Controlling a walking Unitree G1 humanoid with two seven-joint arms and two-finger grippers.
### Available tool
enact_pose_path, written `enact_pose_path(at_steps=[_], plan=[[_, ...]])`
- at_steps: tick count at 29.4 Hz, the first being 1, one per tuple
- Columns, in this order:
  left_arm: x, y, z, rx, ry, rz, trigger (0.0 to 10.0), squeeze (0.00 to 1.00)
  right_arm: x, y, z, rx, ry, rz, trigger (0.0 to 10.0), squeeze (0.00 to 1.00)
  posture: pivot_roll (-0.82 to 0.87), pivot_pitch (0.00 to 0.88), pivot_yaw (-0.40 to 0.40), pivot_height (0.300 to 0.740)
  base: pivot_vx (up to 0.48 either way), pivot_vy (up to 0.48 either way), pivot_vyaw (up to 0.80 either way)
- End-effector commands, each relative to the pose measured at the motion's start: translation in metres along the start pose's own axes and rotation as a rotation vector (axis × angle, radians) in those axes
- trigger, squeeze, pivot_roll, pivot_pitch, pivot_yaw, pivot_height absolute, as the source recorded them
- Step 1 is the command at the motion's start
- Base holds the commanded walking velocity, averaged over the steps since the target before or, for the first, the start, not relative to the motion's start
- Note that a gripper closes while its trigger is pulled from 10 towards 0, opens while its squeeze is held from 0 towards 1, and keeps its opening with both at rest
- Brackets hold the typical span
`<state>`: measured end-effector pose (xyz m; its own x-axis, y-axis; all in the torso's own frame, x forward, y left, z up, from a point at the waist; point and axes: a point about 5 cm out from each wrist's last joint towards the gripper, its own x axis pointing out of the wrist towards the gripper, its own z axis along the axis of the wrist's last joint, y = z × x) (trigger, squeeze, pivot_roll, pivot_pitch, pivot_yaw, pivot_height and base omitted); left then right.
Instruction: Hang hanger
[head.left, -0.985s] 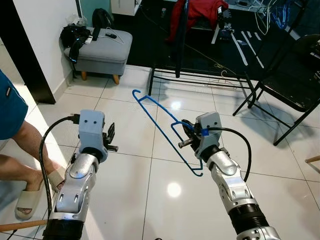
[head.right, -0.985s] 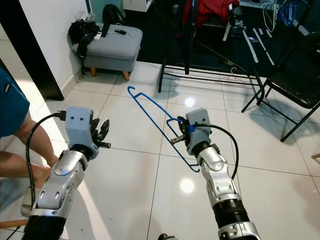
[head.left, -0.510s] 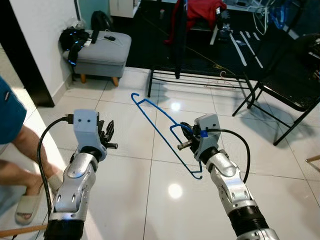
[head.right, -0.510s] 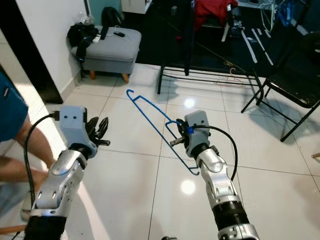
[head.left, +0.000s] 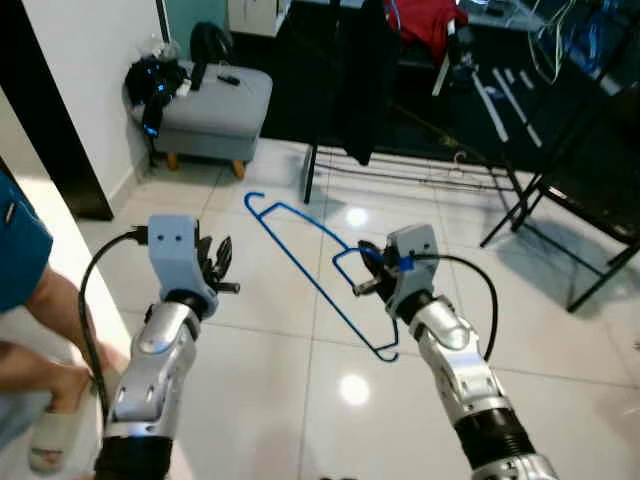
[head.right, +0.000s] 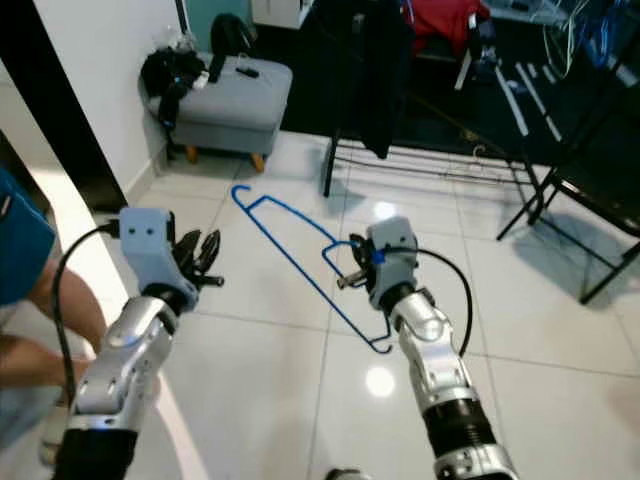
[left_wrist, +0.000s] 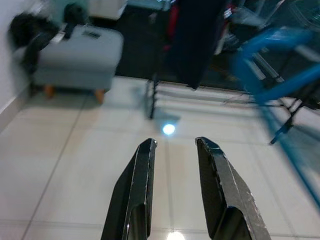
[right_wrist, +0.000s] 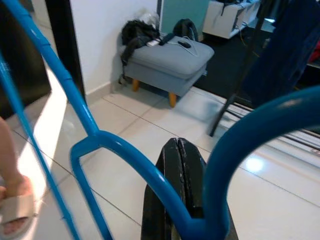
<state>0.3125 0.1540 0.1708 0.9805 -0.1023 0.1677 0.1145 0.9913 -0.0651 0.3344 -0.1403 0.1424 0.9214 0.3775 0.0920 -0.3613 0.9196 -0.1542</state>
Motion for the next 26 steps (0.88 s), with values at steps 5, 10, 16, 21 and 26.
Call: enact_pose_path(at_steps=[5, 10, 16, 21, 26], plan=[[-0.0013, 0.004, -0.0029, 0.019, -0.006, 0.001, 10.0, 0.0, 0.0005, -0.0012, 0.0044, 0.016, -0.017, -0.02, 10.0, 0.0, -0.03, 0.126, -0.081, 0.74, 0.0, 0.0, 0.0], [-0.0006, 0.0079, -0.0048, 0.006, 0.036, 0.031, 10.0, 0.0, 0.0014, -0.0008, 0.0066, 0.023, -0.025, -0.029, 10.0, 0.0, -0.03, 0.131, -0.08, 0.74, 0.0, 0.0, 0.0], [-0.0017, 0.0059, -0.0075, 0.018, 0.047, 0.022, 10.0, 0.0, 0.0014, -0.0002, 0.0053, 0.019, -0.021, -0.026, 10.0, 0.0, -0.03, 0.126, -0.083, 0.74, 0.0, -0.365, 0.0], [-0.0009, 0.0051, -0.0074, 0.018, 0.05, 0.016, 10.0, 0.0, 0.0025, -0.002, 0.0057, 0.017, -0.018, -0.027, 10.0, 0.0, -0.03, 0.138, -0.085, 0.74, 0.0, -0.48, 0.0], [-0.0006, 0.006, -0.0062, 0.034, 0.049, 0.013, 10.0, 0.0, 0.0015, -0.0011, 0.0056, 0.018, -0.017, -0.026, 10.0, 0.0, -0.03, 0.133, -0.079, 0.74, 0.0, -0.48, 0.0]])
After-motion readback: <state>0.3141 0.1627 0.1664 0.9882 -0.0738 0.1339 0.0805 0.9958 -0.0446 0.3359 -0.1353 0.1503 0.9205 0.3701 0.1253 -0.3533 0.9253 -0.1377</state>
